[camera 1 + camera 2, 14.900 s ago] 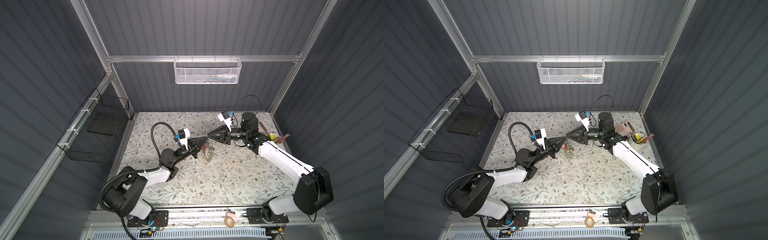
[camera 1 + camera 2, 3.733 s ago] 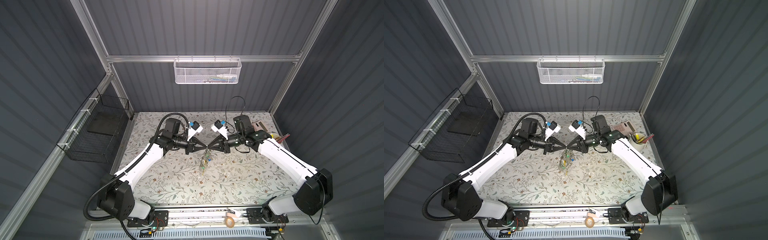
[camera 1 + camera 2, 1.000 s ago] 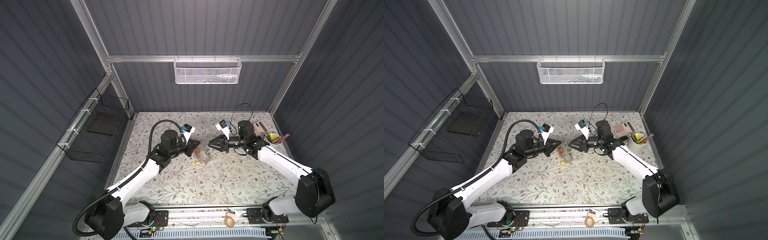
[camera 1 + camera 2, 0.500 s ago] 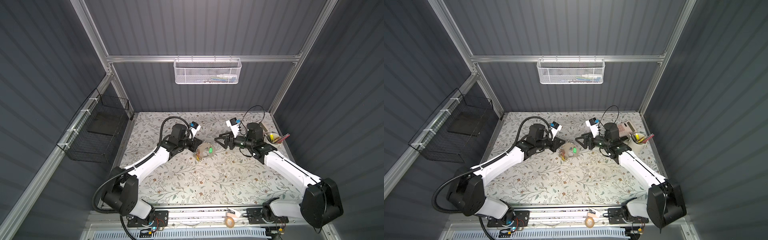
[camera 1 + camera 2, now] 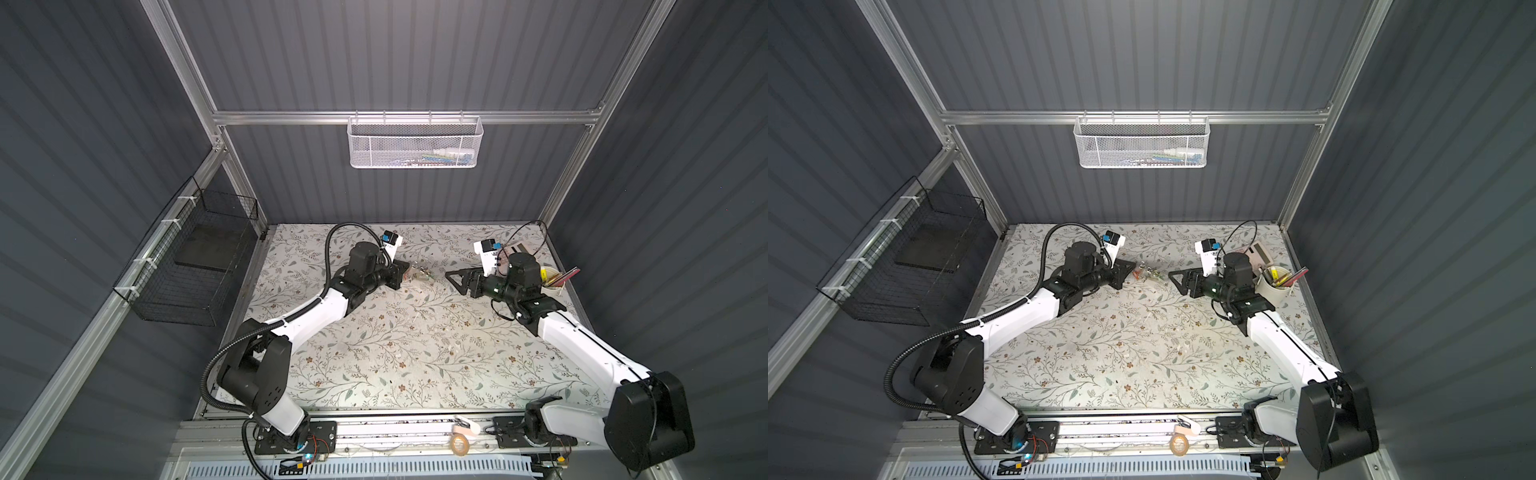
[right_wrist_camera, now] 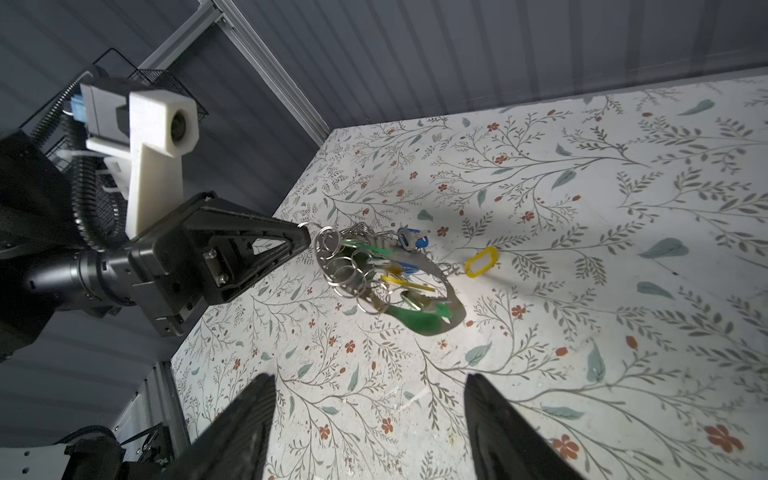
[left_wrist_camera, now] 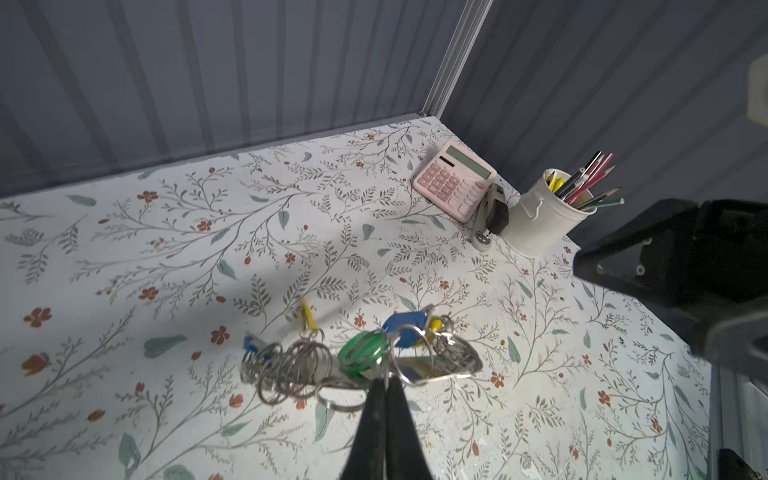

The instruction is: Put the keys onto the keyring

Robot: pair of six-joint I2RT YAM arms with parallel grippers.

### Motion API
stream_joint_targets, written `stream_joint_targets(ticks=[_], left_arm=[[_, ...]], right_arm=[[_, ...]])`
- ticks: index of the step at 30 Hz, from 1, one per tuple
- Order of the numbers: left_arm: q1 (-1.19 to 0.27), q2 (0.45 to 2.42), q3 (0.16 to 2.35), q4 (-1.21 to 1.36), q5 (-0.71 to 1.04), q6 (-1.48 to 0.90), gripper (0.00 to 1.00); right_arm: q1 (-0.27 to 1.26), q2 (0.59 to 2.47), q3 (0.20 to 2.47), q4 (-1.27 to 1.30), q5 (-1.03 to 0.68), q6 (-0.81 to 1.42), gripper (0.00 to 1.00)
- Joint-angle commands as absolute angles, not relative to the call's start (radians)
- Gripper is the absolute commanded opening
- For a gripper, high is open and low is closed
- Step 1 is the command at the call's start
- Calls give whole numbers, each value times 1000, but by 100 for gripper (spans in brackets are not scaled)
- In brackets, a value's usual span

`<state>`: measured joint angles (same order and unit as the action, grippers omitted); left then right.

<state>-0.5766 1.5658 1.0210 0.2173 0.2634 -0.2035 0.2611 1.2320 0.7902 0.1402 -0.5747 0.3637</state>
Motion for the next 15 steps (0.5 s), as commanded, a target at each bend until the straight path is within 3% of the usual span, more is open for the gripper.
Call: stream_joint_targets(ticks=[1, 7, 9, 11, 12, 15], left_arm=[[-581, 1510, 877, 345, 265, -286, 8], [-580, 1401, 652, 433, 190, -382, 48], [-573, 1333, 631, 423, 113, -382, 60], [-563, 1278, 640, 384, 21, -364, 79], [-553, 1261, 660, 339, -48, -351, 98], [-509, 1268, 736, 168, -306, -360, 100]], right_arm=[[255, 1222, 773, 159, -575, 381, 75], [236, 1180, 737, 182, -530, 389, 81], [227, 1159, 725, 188, -494, 387, 93], [219, 1137, 720, 178, -402, 381, 99], [213, 1127, 714, 173, -330, 376, 99], [203, 1074, 677, 194, -80, 350, 99]])
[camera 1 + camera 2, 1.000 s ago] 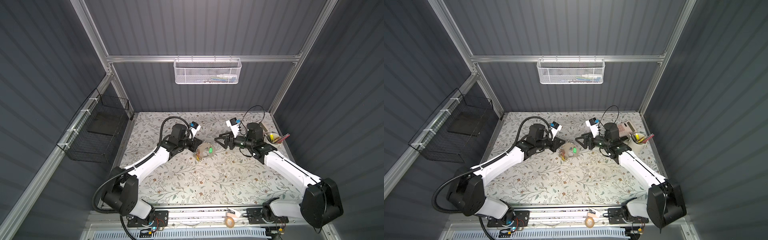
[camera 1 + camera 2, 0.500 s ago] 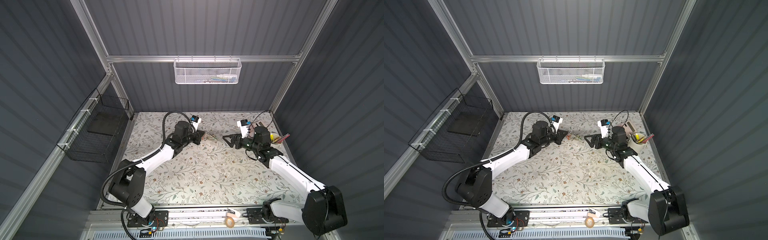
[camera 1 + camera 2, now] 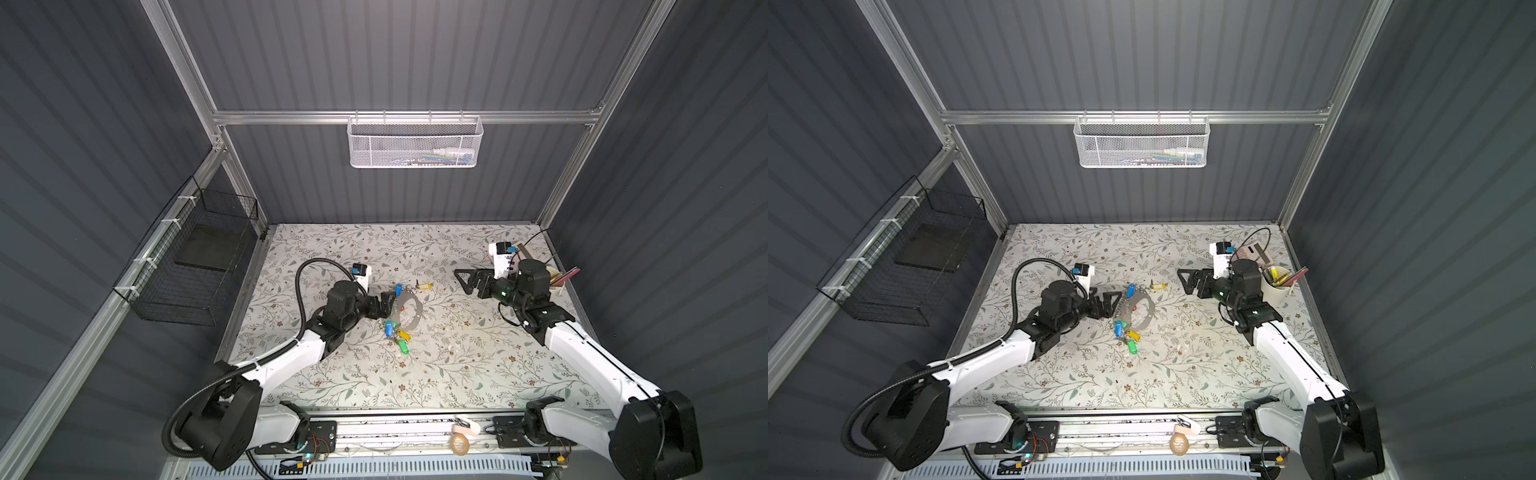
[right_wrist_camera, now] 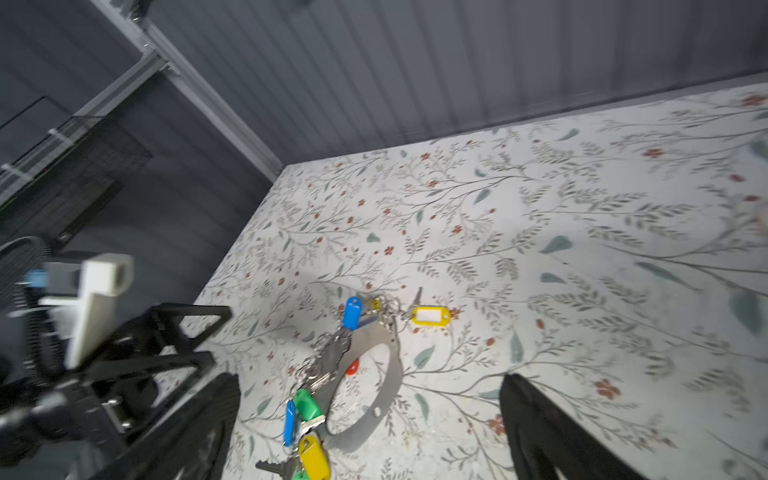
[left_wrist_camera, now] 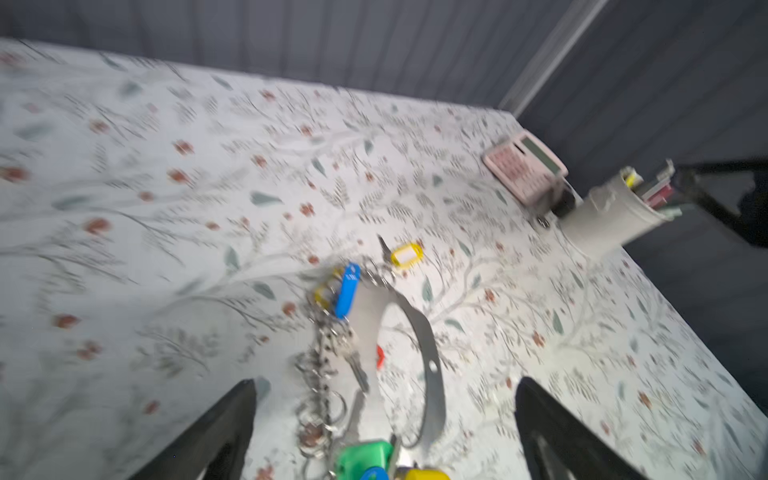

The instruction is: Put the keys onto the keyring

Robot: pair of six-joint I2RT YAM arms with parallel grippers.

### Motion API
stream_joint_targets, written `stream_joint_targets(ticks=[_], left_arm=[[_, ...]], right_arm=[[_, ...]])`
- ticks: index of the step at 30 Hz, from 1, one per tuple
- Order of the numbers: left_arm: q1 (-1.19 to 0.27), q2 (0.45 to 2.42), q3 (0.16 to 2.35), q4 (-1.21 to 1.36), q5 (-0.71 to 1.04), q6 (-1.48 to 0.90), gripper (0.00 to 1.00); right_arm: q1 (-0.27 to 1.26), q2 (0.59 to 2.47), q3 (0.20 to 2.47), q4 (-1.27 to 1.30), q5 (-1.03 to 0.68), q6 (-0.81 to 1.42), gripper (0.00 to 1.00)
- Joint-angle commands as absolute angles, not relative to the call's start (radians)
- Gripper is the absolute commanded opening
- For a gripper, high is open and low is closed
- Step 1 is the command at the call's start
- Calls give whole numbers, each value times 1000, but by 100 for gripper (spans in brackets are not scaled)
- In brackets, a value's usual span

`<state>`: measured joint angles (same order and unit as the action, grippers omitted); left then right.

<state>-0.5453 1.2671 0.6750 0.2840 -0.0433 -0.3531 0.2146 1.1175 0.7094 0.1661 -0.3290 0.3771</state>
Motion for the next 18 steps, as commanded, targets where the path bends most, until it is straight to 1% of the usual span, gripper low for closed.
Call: stream_joint_targets(ticks=[1, 3, 5, 7, 9, 12, 13, 15, 16, 18], left_arm=[[-488, 1276, 737, 152, -386, -379, 100], [-448, 1263, 692, 202, -491, -402, 100], [-438, 1245, 622, 296, -628, -381, 100], [-430, 1262, 598, 314, -768, -338, 100], [-414, 1298, 580, 333, -857, -308, 100], [-360, 1377, 538, 462, -901, -277, 100], [-351, 1376, 560, 410, -872, -274, 100], [-338, 1414, 532, 556, -877, -150, 100], [-320, 1427, 534, 558, -869, -138, 100], [-265, 1460, 506, 623, -791, -99, 100]], right_arm=[[199, 1063, 654, 220, -6, 337, 99], [192, 1053, 620, 262, 111, 298, 99], [181, 1057, 603, 277, 212, 267, 99], [160, 1064, 581, 307, 281, 245, 99], [137, 1075, 550, 364, 328, 239, 99], [100, 1103, 495, 443, 380, 247, 99], [92, 1112, 476, 480, 390, 233, 99], [77, 1158, 442, 530, 418, 206, 99], [72, 1171, 425, 556, 428, 199, 99], [61, 1180, 418, 538, 440, 183, 99]])
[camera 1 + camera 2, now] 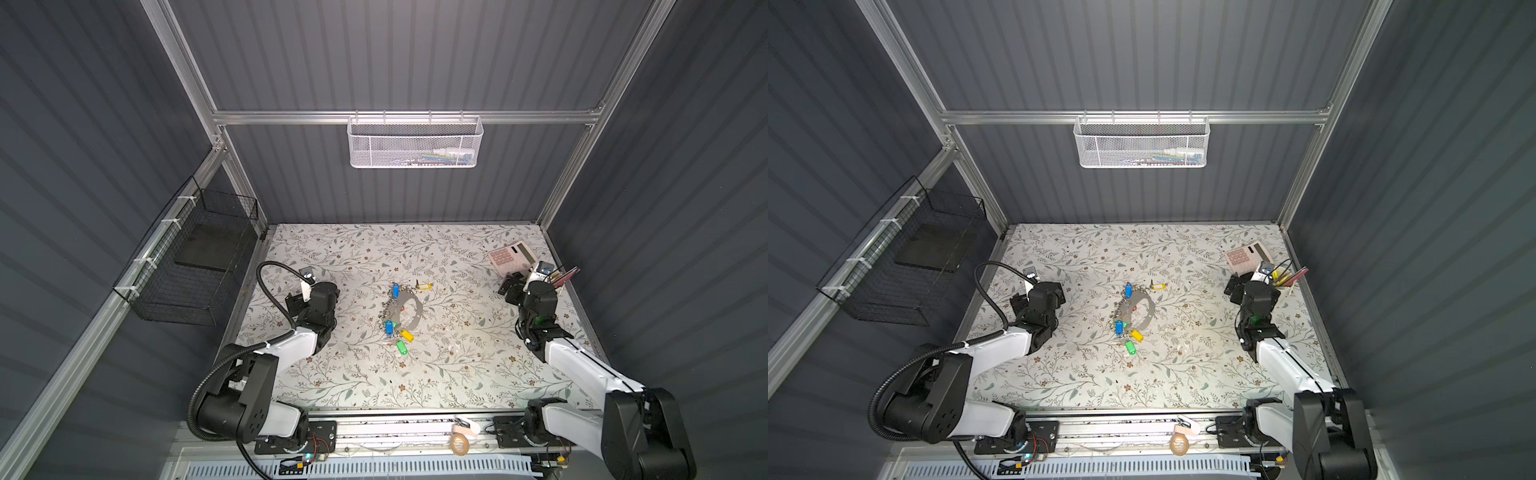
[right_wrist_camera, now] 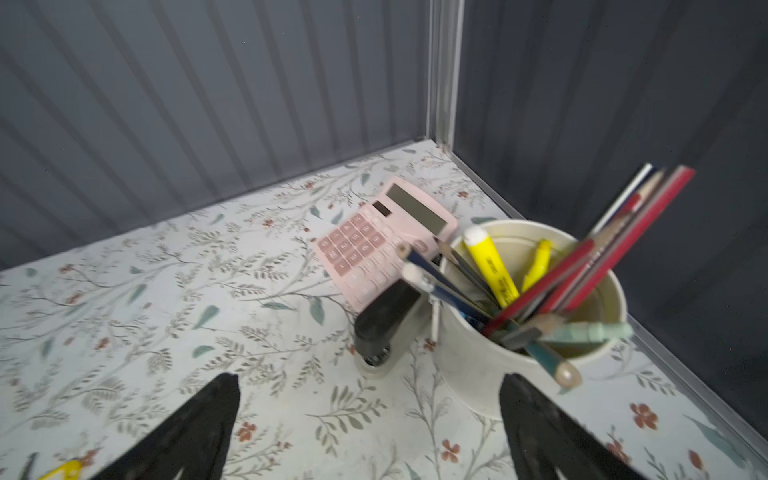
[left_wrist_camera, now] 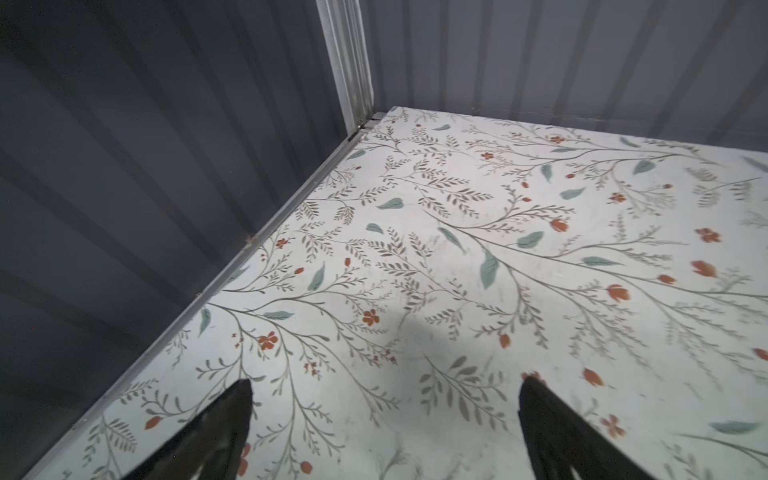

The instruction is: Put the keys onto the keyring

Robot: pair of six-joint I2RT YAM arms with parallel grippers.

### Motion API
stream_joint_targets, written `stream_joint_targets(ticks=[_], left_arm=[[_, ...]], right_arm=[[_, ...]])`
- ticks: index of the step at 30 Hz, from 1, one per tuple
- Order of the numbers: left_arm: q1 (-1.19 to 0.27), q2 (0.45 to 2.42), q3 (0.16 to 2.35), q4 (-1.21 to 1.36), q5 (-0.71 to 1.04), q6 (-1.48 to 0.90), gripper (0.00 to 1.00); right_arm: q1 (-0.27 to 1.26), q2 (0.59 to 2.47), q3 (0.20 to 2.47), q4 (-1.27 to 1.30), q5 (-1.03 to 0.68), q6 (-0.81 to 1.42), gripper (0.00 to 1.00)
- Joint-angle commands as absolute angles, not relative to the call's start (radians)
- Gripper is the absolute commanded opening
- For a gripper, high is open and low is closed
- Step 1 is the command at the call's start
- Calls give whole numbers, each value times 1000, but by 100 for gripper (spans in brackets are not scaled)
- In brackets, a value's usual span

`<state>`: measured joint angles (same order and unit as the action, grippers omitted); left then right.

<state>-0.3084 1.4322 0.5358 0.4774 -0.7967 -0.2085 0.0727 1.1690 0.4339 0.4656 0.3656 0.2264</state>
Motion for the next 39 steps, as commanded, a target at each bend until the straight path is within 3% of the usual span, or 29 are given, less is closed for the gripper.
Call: stream_joint_targets(ticks=[1, 6, 8, 11, 14, 17, 21, 24, 39], left_arm=[[-260, 1481, 492, 677, -799, -63, 100], [-169, 1666, 378, 1085, -606, -4, 100], [-172, 1653, 374, 1032, -509, 2, 100], [-158, 1740, 324, 1253, -482, 25, 100], [-152, 1706, 388, 1056, -449, 7, 100], [-150, 1709, 422, 996, -415, 17, 100], [-117, 1713, 450, 944, -388, -13, 100], [-116, 1723, 450, 967, -449, -27, 100], [-115, 1718, 450, 958, -425, -23, 100]], right_arm=[[55, 1184, 393, 595, 433, 166, 99], [14, 1252, 324, 780, 380, 130, 99], [-14, 1299, 288, 899, 314, 120, 99], [-72, 1363, 275, 975, 159, 134, 99], [-85, 1468, 257, 1117, 92, 120, 99], [-85, 1436, 289, 1006, 79, 123, 99], [-85, 1458, 289, 1038, 82, 121, 99], [-85, 1462, 285, 1054, 83, 120, 99], [-58, 1462, 243, 1138, 83, 86, 99]])
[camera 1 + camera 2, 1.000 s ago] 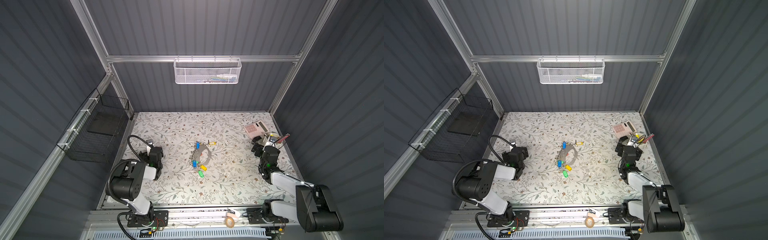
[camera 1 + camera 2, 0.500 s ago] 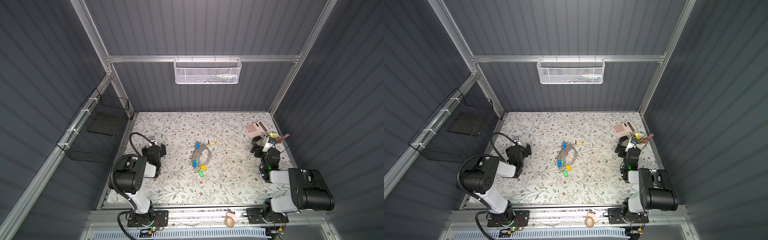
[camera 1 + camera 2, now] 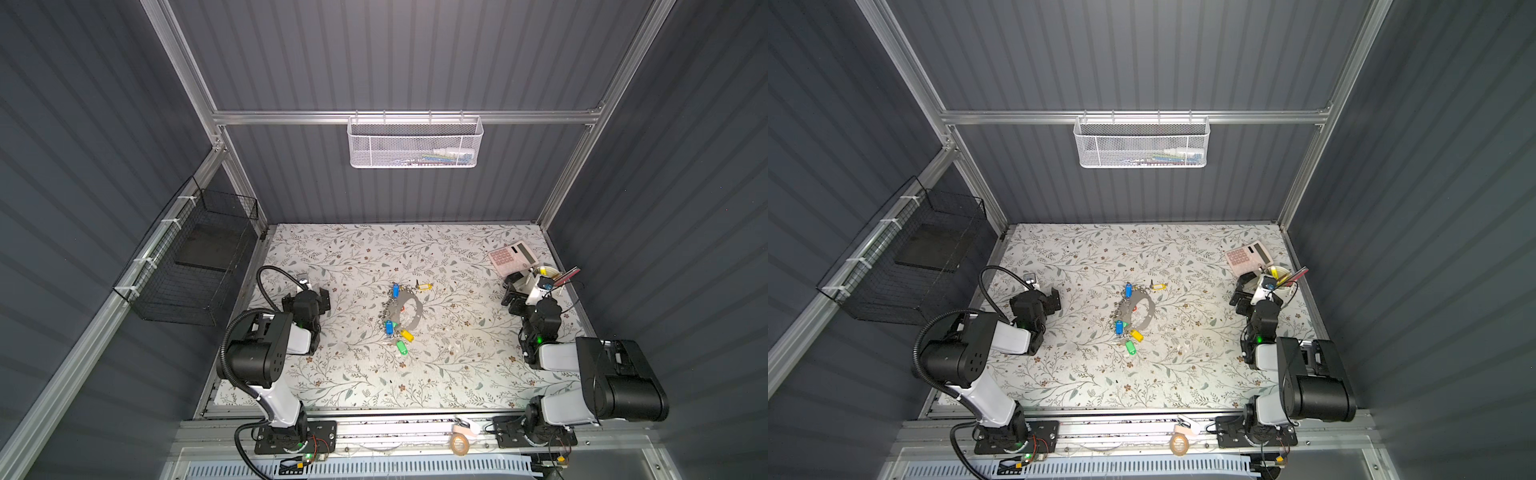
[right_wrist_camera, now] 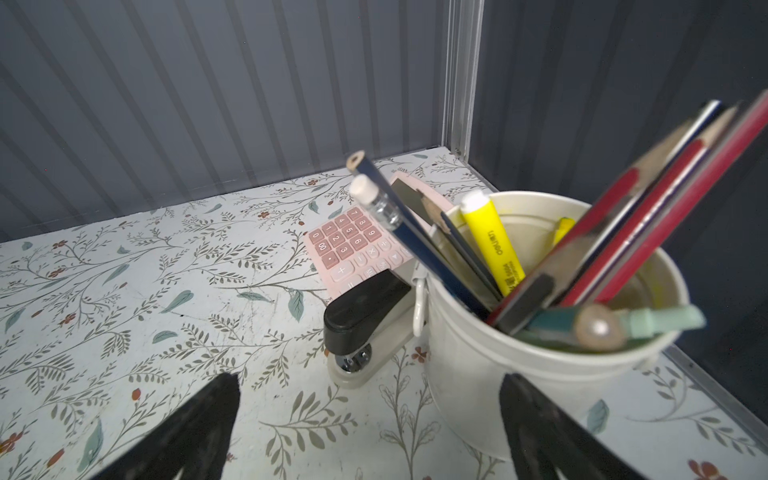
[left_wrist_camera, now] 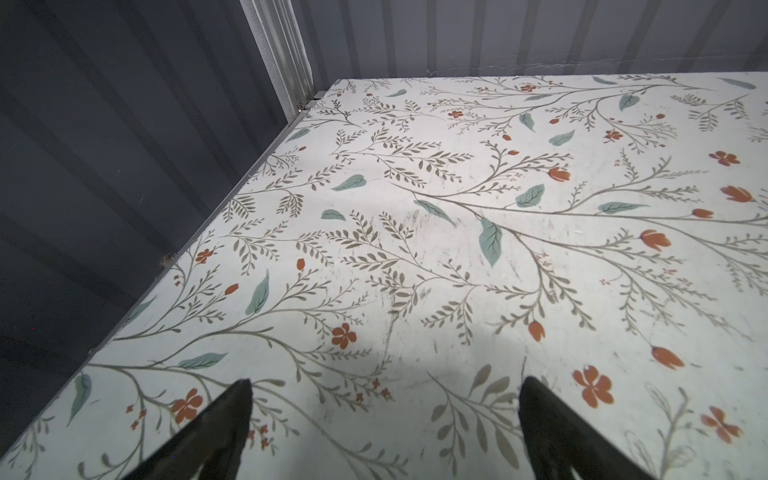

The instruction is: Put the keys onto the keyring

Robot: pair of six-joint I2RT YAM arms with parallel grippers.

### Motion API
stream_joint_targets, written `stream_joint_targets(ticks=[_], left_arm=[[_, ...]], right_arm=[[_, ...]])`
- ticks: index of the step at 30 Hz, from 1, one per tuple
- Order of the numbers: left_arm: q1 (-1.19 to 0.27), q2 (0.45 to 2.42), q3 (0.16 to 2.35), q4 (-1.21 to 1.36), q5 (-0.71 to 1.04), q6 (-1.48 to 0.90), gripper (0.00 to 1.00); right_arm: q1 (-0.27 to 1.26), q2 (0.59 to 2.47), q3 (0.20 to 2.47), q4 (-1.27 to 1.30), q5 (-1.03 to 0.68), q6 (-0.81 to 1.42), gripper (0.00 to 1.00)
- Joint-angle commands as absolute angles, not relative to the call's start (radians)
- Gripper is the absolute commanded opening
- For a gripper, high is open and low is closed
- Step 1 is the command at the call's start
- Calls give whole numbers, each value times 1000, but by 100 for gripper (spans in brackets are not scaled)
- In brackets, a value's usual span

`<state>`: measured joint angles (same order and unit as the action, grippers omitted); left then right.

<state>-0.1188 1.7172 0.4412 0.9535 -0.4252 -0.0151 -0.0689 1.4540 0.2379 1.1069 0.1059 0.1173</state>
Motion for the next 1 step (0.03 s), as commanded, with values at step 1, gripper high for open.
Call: stream_joint_targets(ticks=[1], left_arm=[[-117, 1717, 451, 956, -426, -23, 100]], right_arm=[[-59, 1463, 241, 1146, 67, 80, 99]])
